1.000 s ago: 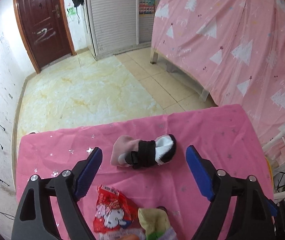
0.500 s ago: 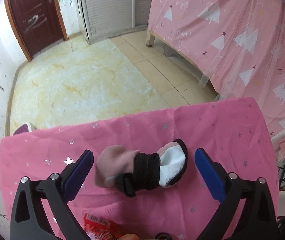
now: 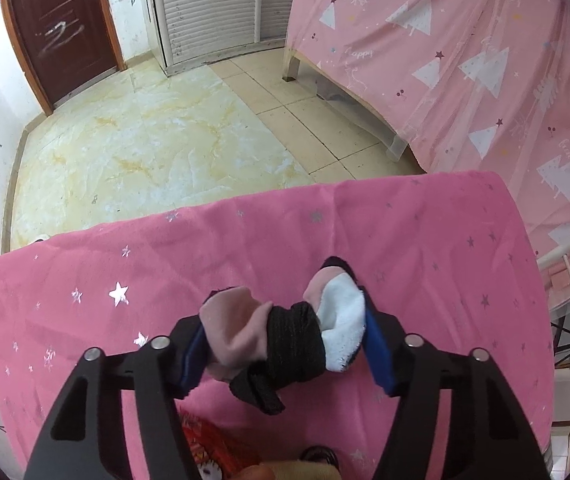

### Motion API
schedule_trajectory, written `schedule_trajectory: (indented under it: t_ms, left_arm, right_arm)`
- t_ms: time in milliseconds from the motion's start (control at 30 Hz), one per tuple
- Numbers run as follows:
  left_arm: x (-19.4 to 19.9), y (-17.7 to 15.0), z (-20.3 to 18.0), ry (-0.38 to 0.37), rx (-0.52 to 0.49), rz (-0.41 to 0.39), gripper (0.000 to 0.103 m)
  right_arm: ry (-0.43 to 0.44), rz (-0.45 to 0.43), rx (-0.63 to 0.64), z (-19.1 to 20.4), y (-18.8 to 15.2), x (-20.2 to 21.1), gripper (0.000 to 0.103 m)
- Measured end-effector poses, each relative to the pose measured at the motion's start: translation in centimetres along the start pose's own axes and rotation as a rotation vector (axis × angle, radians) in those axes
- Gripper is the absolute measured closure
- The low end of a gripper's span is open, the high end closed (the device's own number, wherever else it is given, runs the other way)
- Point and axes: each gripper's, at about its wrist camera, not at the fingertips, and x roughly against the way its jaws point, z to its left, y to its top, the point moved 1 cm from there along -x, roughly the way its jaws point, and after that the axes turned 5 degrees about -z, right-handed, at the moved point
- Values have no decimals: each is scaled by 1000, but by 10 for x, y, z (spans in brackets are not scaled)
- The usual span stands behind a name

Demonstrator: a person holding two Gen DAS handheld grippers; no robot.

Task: Collect trash
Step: 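Grasp the pink-black sock bundle with the left tool while the right tool grasps the red knit sock, then carry both socks over the yellow bin and open both tools to drop them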

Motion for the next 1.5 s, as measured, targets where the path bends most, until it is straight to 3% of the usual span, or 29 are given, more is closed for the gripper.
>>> schedule_trajectory:
  t_ms: [200, 267, 333, 467, 533, 633, 1067, 1500]
  left_arm:
    - [29, -7, 5, -33, 11, -44, 47]
    - [38, -7, 9, -40, 19, -56, 47]
    - [46, -8, 13, -42, 26, -67, 46]
    - [58, -12, 20, -40, 36, -82, 46]
    - [61, -13, 22, -36, 40, -87, 46]
    - [65, -14, 26, -32, 51, -92, 46]
    - [83, -20, 32, -23, 75, -121, 46]
    - [116, -29, 1, -6, 32, -176, 46]
  right_arm:
    - [4, 41, 72, 26, -9, -11, 21]
    - [-1, 48, 93, 33, -10, -15, 26]
    - [-6, 65, 117, 40, -13, -20, 40]
    - [-36, 77, 148, 49, -19, -26, 53]
    - [-67, 73, 166, 51, -19, -26, 73]
    - [-103, 72, 171, 51, -18, -23, 88]
    - [-112, 0, 134, 50, -7, 6, 91]
    - [-144, -119, 42, 16, -2, 52, 91]
